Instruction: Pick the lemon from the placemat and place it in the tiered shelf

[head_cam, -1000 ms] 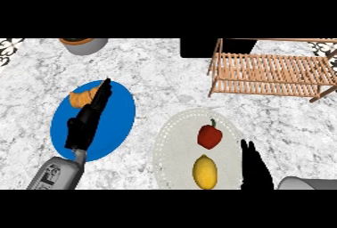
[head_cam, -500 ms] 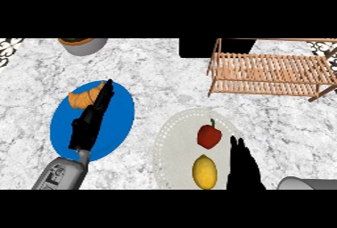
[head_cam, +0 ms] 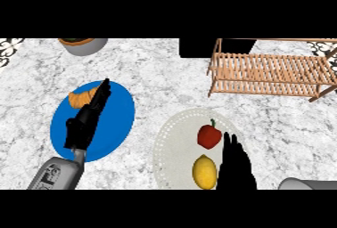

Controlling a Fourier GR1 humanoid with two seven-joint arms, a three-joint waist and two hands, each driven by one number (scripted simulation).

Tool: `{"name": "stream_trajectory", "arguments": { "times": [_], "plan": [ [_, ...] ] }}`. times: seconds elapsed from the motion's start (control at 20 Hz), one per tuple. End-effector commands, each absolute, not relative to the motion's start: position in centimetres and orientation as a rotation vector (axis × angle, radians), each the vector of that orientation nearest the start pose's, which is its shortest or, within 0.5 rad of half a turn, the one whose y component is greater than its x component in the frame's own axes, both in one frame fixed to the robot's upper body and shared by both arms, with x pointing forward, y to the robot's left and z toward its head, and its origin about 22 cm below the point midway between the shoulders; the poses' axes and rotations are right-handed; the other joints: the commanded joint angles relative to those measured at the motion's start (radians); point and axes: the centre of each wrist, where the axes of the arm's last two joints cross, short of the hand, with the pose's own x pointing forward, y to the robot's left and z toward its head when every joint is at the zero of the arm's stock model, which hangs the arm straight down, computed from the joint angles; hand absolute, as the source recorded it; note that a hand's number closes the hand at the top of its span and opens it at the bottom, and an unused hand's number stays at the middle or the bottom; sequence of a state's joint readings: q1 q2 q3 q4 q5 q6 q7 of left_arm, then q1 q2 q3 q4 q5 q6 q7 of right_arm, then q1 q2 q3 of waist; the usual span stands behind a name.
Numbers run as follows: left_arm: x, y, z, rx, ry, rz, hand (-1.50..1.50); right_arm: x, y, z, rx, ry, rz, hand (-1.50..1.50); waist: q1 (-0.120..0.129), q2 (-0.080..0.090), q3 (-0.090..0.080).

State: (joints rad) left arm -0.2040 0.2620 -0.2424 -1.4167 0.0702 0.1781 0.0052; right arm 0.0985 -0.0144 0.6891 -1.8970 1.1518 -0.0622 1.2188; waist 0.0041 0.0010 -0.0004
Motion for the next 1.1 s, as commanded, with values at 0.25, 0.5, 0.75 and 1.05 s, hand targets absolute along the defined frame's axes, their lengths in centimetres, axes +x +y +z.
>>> {"name": "stream_trajectory", "arguments": {
  "times": [0.25,0.5,0.75,1.05],
  "plan": [
    [29.3,22.5,1.1,0.116,-1.572,-0.266,0.0,18.6,-8.7,4.4,-0.897,-0.752,0.416,-1.5,-0.004,0.002,0.0],
    [29.4,22.7,1.3,0.109,-1.575,-0.248,0.0,16.1,-7.8,3.5,-0.875,-0.742,0.458,-1.5,-0.009,-0.001,0.0],
    [28.5,21.6,1.7,0.106,-1.569,-0.281,0.0,16.9,-6.9,1.1,-0.87,-0.687,0.553,1.5,0.002,0.0,0.001],
    [26.9,23.2,1.7,0.099,-1.588,-0.255,0.0,16.8,-6.9,1.6,-0.942,-0.744,0.569,1.5,0.001,-0.002,0.0]
  ]
}}
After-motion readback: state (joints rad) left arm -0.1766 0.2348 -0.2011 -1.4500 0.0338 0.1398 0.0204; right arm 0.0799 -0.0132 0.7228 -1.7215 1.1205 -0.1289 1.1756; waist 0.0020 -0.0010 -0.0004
